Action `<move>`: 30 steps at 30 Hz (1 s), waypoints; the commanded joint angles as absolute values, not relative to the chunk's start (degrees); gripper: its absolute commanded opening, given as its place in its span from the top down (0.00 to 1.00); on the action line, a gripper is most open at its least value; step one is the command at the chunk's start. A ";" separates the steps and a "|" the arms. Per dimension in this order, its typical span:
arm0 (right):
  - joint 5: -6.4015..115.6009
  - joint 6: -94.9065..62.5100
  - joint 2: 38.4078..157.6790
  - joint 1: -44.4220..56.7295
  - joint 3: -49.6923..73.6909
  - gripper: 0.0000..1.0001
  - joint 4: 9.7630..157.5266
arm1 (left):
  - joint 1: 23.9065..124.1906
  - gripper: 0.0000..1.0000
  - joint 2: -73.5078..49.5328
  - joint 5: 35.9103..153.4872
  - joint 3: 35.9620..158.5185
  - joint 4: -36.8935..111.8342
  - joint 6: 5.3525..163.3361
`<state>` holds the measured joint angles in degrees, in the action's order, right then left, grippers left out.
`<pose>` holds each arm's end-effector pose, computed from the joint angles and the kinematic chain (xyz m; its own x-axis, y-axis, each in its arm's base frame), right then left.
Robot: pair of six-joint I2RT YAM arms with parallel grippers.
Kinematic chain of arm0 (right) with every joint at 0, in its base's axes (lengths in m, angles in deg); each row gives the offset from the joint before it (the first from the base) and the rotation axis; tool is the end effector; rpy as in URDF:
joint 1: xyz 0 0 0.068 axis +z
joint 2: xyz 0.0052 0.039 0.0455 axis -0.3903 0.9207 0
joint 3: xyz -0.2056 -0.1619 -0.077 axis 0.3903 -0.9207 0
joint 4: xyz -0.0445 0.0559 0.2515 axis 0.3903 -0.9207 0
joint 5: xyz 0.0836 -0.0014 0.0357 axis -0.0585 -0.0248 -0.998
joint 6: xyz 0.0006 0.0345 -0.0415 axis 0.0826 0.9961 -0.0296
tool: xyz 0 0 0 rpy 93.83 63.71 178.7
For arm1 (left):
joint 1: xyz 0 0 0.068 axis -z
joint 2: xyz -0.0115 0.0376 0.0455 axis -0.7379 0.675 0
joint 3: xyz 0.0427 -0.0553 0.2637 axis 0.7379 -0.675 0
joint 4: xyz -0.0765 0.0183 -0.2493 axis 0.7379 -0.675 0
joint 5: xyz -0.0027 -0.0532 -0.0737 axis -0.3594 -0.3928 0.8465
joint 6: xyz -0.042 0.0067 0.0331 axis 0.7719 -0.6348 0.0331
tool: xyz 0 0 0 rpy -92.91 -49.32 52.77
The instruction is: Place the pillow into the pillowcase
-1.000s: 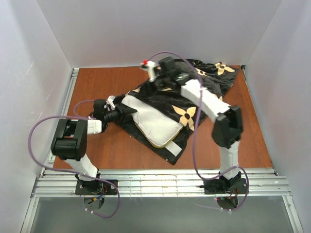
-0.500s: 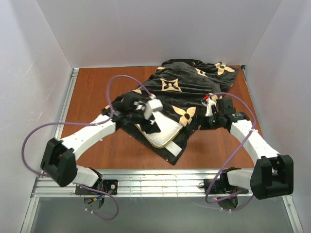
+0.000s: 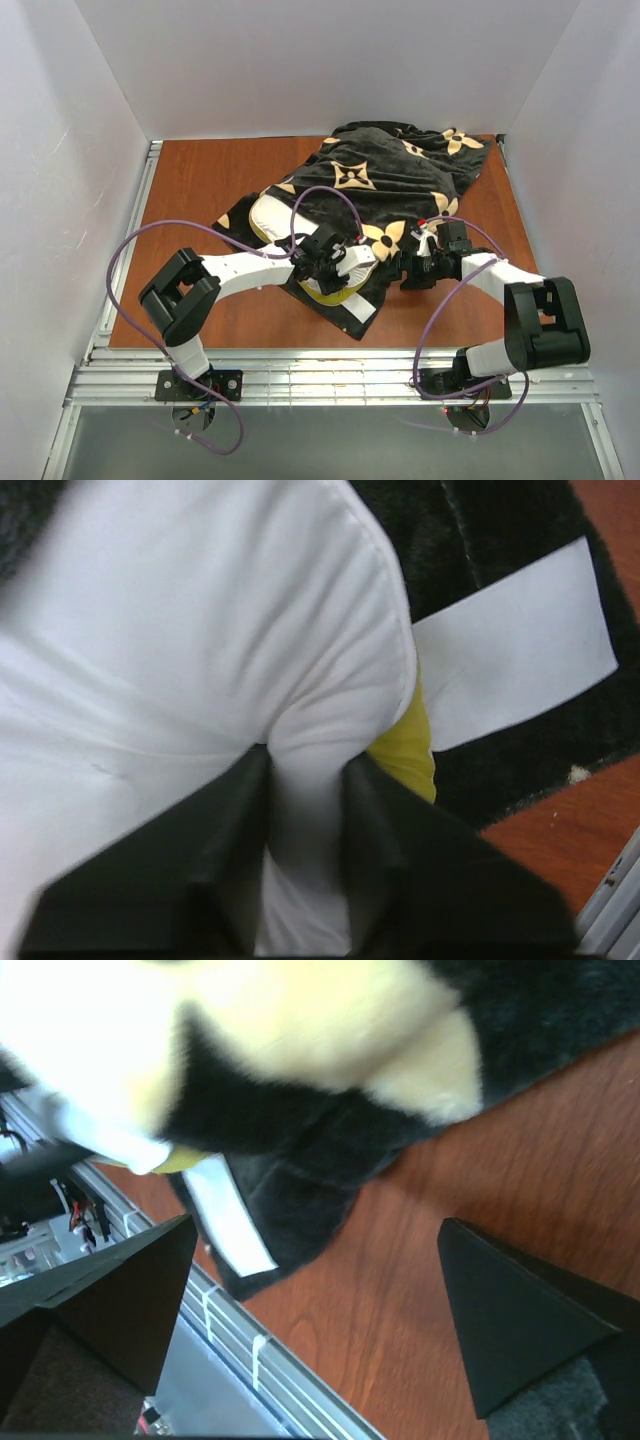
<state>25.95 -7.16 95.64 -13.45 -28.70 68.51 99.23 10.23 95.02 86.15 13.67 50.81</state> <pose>0.2320 0.0603 0.1577 -0.9346 0.0665 -0.3493 -0.1814 0.7557 0.6293 0.2097 -0.2741 0.1847 -0.1807 0.8250 -0.5355 0.9618 0.2621 0.0791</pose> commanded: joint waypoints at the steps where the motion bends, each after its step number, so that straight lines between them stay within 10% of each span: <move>1: 25.32 -7.71 100.26 -12.87 -28.57 0.10 74.13 | 98.71 0.91 14.73 97.76 87.20 13.48 56.41; 7: 26.64 -8.07 108.18 -8.30 -26.90 0.15 79.49 | 96.42 1.00 17.19 107.26 92.92 11.46 63.79; 10: 24.90 -7.90 111.26 -7.07 -25.15 0.53 81.08 | 93.88 1.00 17.20 111.21 94.15 11.46 67.99; 11: 24.10 -8.77 111.53 -7.06 -23.05 0.92 80.82 | 92.74 1.00 17.46 112.27 94.50 11.98 70.19; 12: 23.49 -9.56 111.36 -7.06 -21.20 0.99 78.38 | 91.16 1.00 17.63 115.41 95.11 12.34 72.30; 23: 14.69 -27.74 96.94 4.42 14.13 0.99 57.47 | 69.26 1.00 12.01 123.10 118.31 36.24 96.92; 30: 11.79 -25.83 94.41 9.63 4.95 0.99 54.79 | 76.54 1.00 3.66 111.31 94.18 43.27 103.76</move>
